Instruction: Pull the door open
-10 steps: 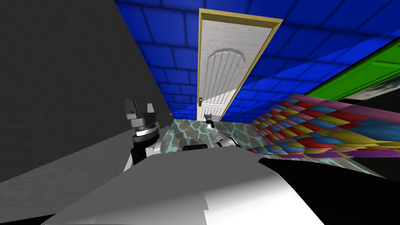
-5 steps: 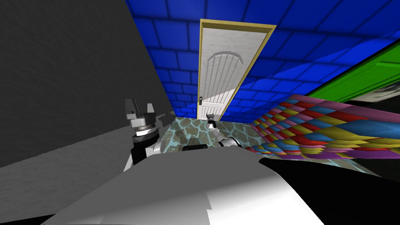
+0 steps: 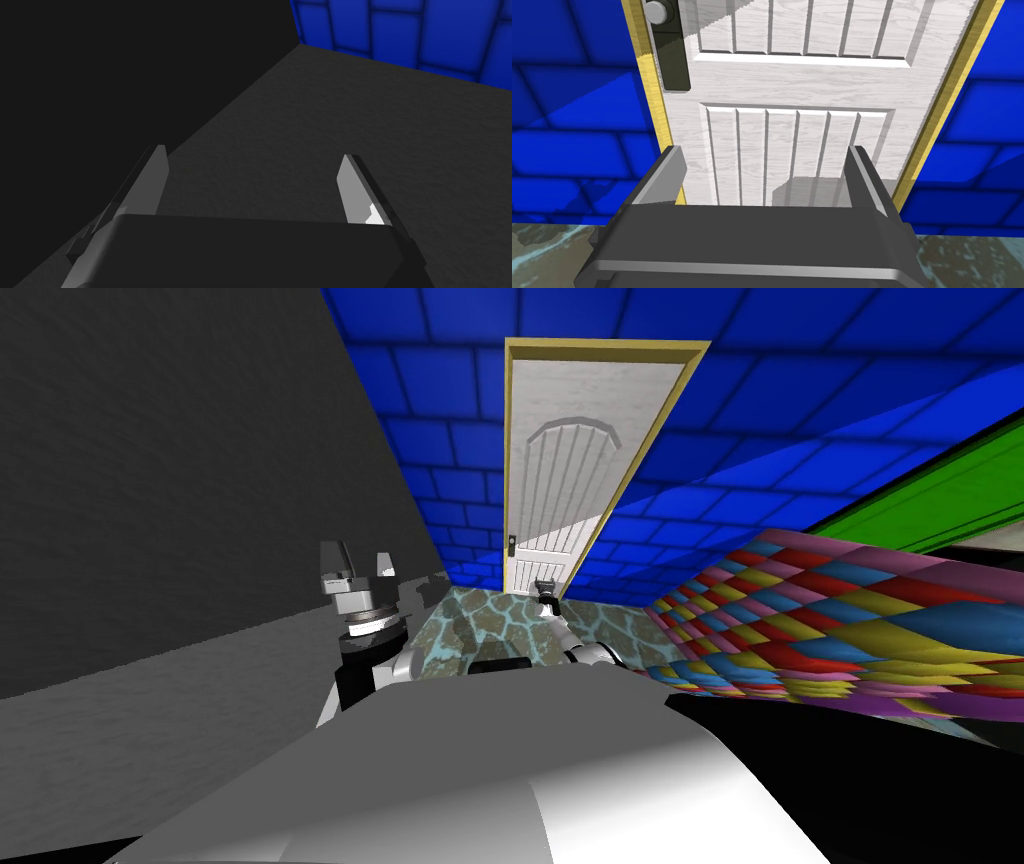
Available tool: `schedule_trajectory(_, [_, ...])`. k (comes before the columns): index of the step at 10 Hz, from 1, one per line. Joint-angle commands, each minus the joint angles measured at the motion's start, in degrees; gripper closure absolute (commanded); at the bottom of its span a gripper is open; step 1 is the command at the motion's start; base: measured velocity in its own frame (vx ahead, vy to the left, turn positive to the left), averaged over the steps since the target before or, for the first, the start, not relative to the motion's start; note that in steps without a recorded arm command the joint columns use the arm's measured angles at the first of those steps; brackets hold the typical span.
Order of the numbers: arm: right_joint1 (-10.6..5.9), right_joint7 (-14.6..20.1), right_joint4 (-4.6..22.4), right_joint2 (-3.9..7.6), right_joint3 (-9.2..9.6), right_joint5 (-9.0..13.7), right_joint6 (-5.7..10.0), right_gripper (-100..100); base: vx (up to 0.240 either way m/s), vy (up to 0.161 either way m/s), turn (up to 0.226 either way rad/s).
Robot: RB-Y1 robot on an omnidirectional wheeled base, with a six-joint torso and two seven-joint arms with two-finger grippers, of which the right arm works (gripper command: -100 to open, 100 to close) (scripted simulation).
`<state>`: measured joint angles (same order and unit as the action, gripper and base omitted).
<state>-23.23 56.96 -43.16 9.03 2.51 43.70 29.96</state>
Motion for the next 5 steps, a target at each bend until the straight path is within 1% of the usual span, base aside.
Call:
schedule_trajectory(1, [0.47, 0.7, 0.2, 0.89, -1.58, -0.3, 0.07, -100, 0.008, -0.104, 0.123])
schedule_trajectory(2, [0.83, 1.0, 0.0, 1.3, -2.5, -0.4, -0.08, -100, 0.015, -0.158, 0.142])
schedule_trajectory(3, [1.39, 1.3, -0.3, 1.86, -3.92, -0.6, -0.3, -100, 0.02, -0.171, 0.135])
schedule_trajectory(4, [1.58, 1.4, -0.5, 2.05, -4.41, -0.6, -0.38, -100, 0.021, -0.133, 0.109])
schedule_trajectory(5, [1.78, 1.6, -0.6, 2.22, -4.9, -0.7, -0.46, -100, 0.014, -0.098, 0.069])
